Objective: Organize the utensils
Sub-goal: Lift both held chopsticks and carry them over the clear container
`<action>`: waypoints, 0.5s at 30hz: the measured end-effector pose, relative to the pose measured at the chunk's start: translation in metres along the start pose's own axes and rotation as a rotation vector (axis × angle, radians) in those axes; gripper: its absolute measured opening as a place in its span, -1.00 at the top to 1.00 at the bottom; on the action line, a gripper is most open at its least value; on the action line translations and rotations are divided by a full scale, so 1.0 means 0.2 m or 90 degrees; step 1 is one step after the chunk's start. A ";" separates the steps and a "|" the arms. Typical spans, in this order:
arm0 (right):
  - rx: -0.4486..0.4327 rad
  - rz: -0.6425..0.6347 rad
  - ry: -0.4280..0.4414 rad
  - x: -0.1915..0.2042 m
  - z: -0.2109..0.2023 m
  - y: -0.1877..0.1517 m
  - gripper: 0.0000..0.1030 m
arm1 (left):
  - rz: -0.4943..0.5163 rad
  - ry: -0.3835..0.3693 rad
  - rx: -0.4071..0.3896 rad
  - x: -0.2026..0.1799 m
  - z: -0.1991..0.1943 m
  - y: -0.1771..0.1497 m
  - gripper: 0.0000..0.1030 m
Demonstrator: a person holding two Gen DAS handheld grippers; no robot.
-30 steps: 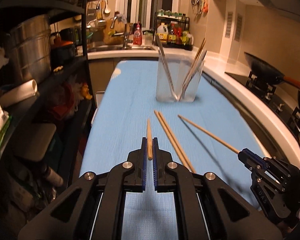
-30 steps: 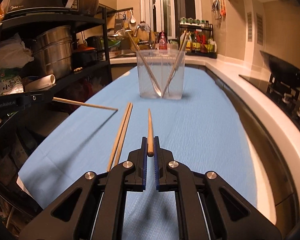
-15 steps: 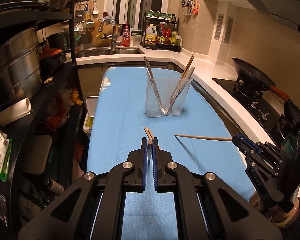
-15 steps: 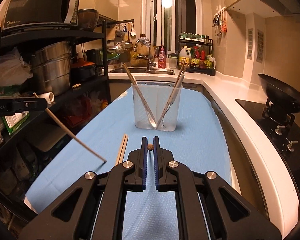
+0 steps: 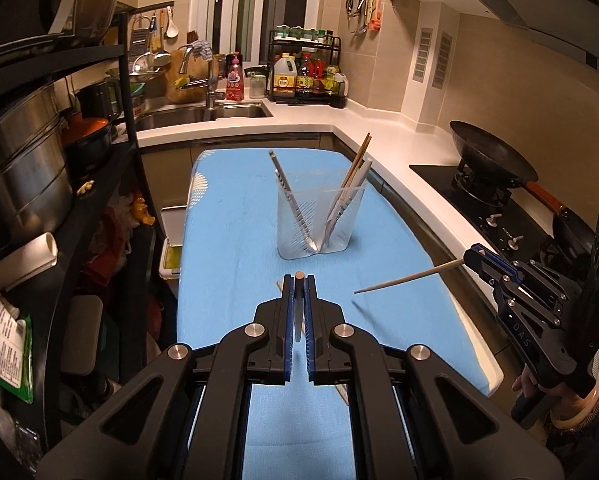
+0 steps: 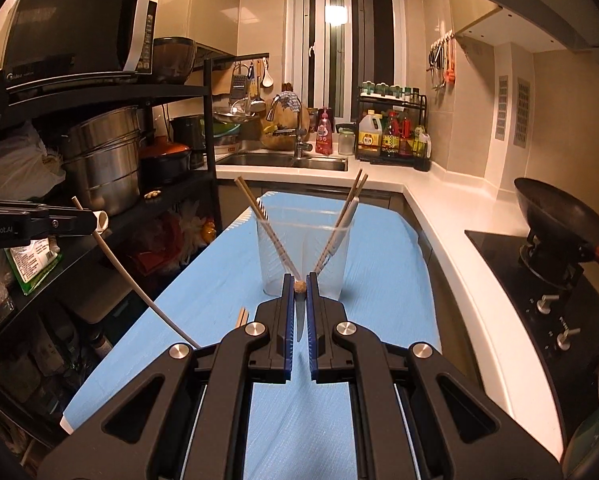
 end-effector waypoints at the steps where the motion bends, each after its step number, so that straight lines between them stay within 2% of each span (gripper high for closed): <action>1: -0.001 0.000 0.001 0.00 0.00 0.03 0.89 | 0.003 -0.004 0.000 -0.01 -0.01 0.03 0.91; 11: -0.024 -0.029 -0.008 -0.06 -0.04 0.41 0.89 | 0.026 -0.041 -0.026 -0.10 -0.12 0.37 0.91; 15: -0.032 -0.041 -0.010 -0.07 -0.01 0.56 0.89 | 0.040 -0.036 -0.049 -0.13 -0.14 0.54 0.91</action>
Point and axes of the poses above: each gripper's, at about its wrist camera, not at the fingertips, and z roughly the way its jaws point, x to its left, y to its top, the point moved 8 cm from there along z, roughly the way its jaws point, and after that the axes turned 3 degrees about y, right-handed, at the moved point
